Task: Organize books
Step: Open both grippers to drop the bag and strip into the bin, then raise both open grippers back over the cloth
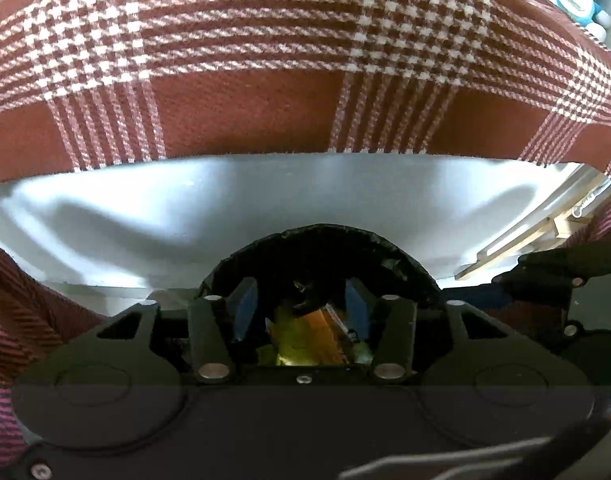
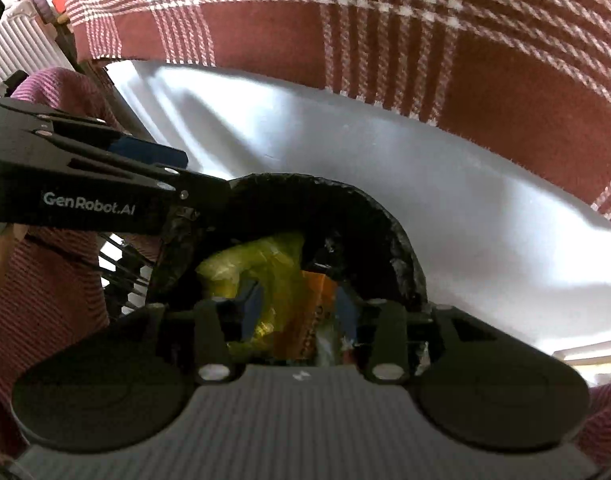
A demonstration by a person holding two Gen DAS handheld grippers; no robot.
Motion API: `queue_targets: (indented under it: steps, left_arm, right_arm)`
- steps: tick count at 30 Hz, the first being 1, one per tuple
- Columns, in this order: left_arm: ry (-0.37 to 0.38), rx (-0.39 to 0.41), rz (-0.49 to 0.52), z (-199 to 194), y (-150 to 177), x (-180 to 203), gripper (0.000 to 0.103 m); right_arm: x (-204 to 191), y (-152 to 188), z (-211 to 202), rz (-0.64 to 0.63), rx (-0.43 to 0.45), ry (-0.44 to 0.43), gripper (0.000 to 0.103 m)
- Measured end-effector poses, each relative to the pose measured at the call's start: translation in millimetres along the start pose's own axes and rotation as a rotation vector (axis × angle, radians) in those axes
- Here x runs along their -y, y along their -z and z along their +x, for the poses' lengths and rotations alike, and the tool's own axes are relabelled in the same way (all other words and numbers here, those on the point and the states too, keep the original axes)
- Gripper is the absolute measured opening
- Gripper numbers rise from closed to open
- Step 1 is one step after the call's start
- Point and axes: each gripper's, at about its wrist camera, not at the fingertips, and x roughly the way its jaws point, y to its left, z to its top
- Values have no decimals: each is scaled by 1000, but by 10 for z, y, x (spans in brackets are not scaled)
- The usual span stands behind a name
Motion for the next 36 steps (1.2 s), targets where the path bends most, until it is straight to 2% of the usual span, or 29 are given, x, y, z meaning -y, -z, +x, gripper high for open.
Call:
queue_targets:
  steps: [4, 8, 10, 15, 19, 22, 28, 30, 32, 36]
  left_arm:
    - [-2, 25, -1, -112, -45, -1, 60]
    - [7, 93, 9, -363, -163, -8, 69]
    - [27, 138, 23, -532, -269, -9, 78]
    - [64, 288, 66, -966, -613, -29, 83]
    - [61, 412, 84, -1195, -937, -46, 86]
    - [63, 485, 73, -1267, -1175, -43, 86]
    - [105, 593, 29, -1104, -1674, 8, 85]
    - [107, 614, 17, -977, -1815, 24, 82]
    - [97, 609, 22, -815, -1974, 65, 80]
    - [60, 593, 29, -454, -2275, 149, 71]
  right_arm:
    - [11, -13, -62, 1, 22, 6, 65]
    - [20, -93, -258, -7, 94, 21, 69]
    - [44, -171, -433, -3, 151, 12, 71]
    - [122, -401, -947, -20, 312, -8, 71]
    - [251, -636, -1306, -15, 452, 33, 71]
    - [364, -839, -1465, -1, 532, 97, 71]
    - [620, -1260, -1577, 27, 624, 224, 70]
    - [699, -1394, -1574, 30, 642, 258, 63]
    - [775, -1519, -1560, 36, 659, 280, 55]
    - [944, -1773, -1523, 48, 671, 297, 50]
